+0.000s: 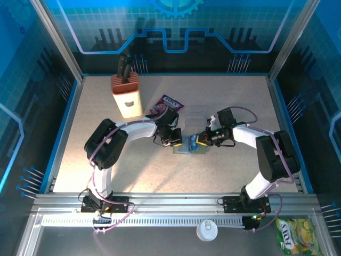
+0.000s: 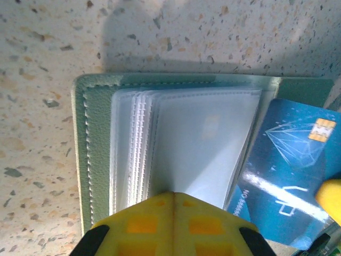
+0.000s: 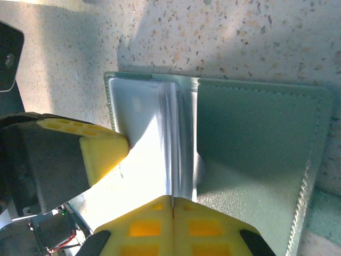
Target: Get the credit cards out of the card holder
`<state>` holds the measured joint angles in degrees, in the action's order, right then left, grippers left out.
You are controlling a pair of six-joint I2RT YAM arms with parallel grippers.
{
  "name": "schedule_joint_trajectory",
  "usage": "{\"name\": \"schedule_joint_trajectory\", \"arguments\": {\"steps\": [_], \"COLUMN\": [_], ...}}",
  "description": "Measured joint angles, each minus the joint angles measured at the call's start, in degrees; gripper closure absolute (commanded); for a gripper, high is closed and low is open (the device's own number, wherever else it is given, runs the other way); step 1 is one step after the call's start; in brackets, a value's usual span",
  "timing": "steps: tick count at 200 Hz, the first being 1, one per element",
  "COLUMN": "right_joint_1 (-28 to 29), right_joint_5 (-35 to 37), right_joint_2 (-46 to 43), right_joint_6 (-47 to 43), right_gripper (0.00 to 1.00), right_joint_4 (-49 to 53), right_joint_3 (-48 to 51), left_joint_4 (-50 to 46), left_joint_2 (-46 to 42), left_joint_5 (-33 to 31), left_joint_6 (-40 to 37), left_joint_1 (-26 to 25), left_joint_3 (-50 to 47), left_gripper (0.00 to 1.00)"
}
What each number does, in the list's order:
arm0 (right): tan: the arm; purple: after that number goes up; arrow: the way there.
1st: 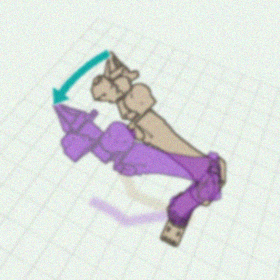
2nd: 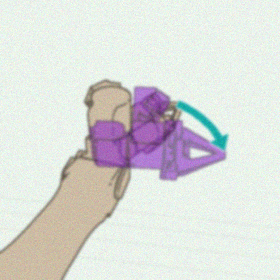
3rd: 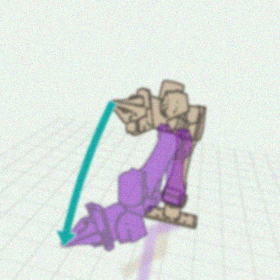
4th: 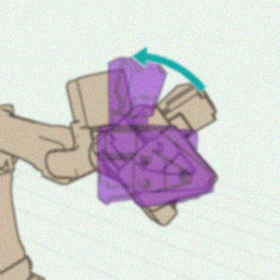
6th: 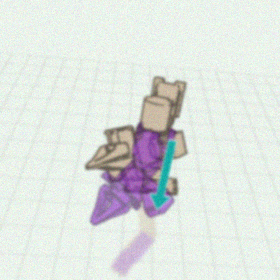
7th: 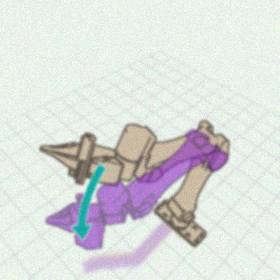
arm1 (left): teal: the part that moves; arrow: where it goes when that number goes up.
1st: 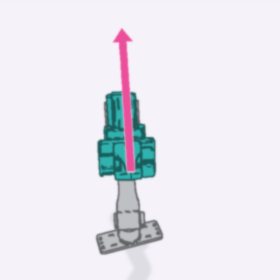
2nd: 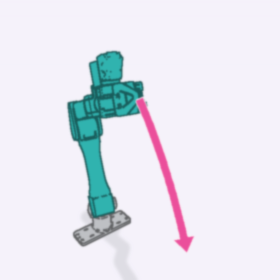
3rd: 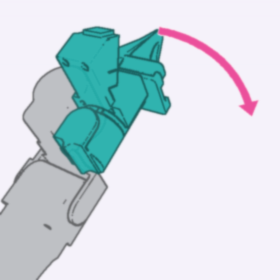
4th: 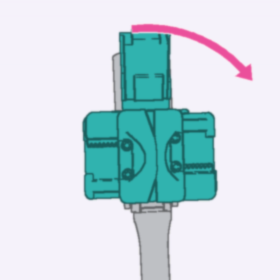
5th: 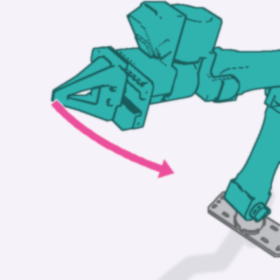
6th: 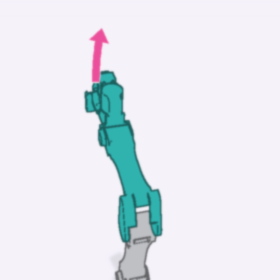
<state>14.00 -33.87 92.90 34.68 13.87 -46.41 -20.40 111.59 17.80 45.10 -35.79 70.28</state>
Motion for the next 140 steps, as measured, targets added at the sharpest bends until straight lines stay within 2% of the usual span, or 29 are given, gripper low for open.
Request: {"name": "schedule_joint_trajectory", "arguments": {"steps": [30, 70, 103, 140], "right_joint_1": [-0.11, -0.2, -0.13, 1.55], "right_joint_5": [0.7, 4.02, 9.01, 16.61], "right_joint_2": [-0.57, -1.51, -1.51, 1.6], "right_joint_6": [-2.95, -10.93, -21.49, -37.35], "right_gripper": [1.0, 1.0, 1.0, 1.0], "right_joint_4": [4.85, 11.85, 18.27, 25.24], "right_joint_3": [-3.5, -10.97, -18.16, -28.37], "left_joint_4": [-0.5, -2.34, -2.93, -2.71], "left_joint_2": [-0.22, -0.96, -4.5, -8.46], "left_joint_5": [-0.02, -1.11, -2.58, -3.28], "left_joint_6": [0.46, 1.05, 1.03, 0.98], "left_joint_1": [0.0, 0.0, 0.63, 2.75], "left_joint_3": [0.0, 0.63, 0.94, 0.92], "left_gripper": [0.93, 0.88, 0.87, 0.87]}}
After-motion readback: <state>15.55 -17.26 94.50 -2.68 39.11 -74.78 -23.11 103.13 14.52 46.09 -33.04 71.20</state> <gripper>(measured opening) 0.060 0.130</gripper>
